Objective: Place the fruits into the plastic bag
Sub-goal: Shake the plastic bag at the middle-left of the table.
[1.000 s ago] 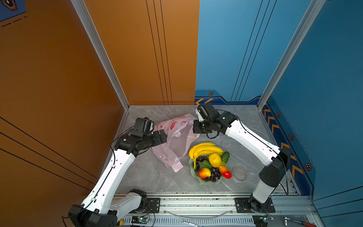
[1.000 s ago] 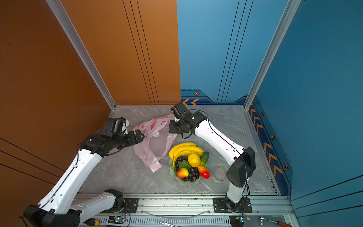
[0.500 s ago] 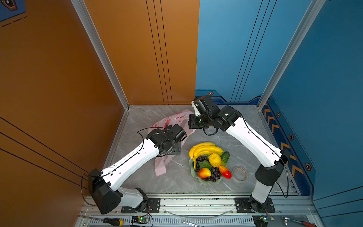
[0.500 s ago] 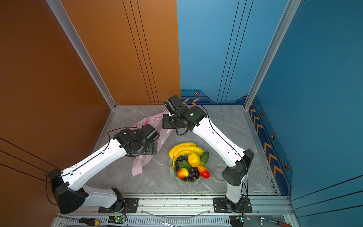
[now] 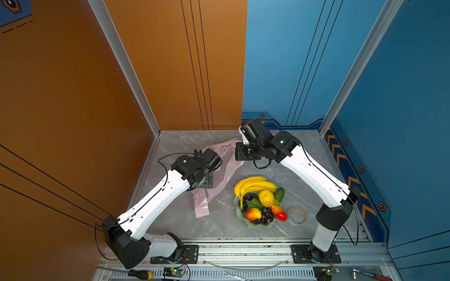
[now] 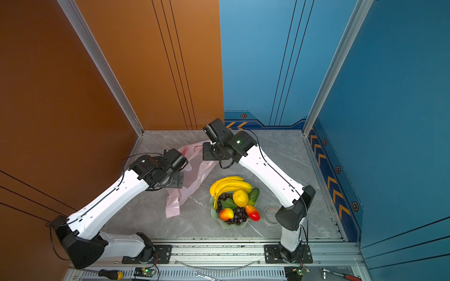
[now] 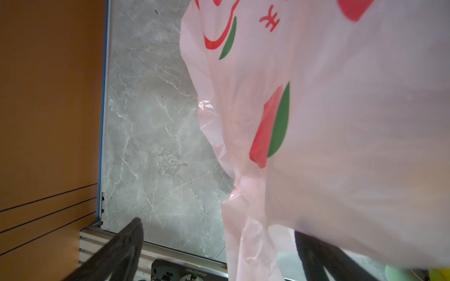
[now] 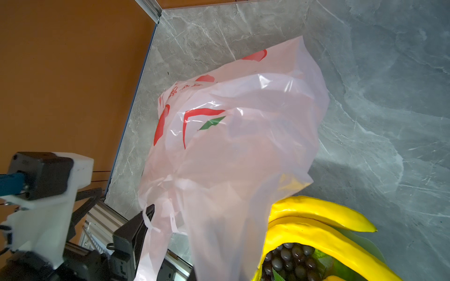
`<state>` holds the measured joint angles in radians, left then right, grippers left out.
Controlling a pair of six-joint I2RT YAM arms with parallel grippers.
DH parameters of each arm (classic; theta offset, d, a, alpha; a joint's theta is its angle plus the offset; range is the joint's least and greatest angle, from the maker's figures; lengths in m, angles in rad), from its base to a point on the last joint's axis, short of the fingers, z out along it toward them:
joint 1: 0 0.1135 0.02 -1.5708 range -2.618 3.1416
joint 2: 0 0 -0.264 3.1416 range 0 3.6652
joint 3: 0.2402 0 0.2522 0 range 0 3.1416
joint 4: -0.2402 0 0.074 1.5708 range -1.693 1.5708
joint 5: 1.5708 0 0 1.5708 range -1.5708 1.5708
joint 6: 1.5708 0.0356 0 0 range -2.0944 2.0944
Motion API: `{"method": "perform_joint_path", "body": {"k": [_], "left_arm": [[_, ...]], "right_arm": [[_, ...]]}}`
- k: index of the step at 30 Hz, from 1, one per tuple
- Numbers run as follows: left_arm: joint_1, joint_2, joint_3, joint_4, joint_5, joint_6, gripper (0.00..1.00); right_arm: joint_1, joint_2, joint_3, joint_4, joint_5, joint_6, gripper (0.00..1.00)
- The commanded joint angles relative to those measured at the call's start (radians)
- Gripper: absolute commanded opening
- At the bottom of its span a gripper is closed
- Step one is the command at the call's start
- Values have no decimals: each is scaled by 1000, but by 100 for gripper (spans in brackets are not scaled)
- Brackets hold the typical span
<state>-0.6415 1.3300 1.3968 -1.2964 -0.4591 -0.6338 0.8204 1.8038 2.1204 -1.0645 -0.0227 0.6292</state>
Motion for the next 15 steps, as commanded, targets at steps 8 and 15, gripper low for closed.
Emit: {"method": "perform_joint_path", "body": {"k": [8,15], "left_arm": [[-4,100,-53,1,23,26,98],[6,65,-130,-50,-13,47,92]], "right_arm": [[-14,-44,43,-29,33,21,0],[-33,-11,144,-70,98,1,0]]}}
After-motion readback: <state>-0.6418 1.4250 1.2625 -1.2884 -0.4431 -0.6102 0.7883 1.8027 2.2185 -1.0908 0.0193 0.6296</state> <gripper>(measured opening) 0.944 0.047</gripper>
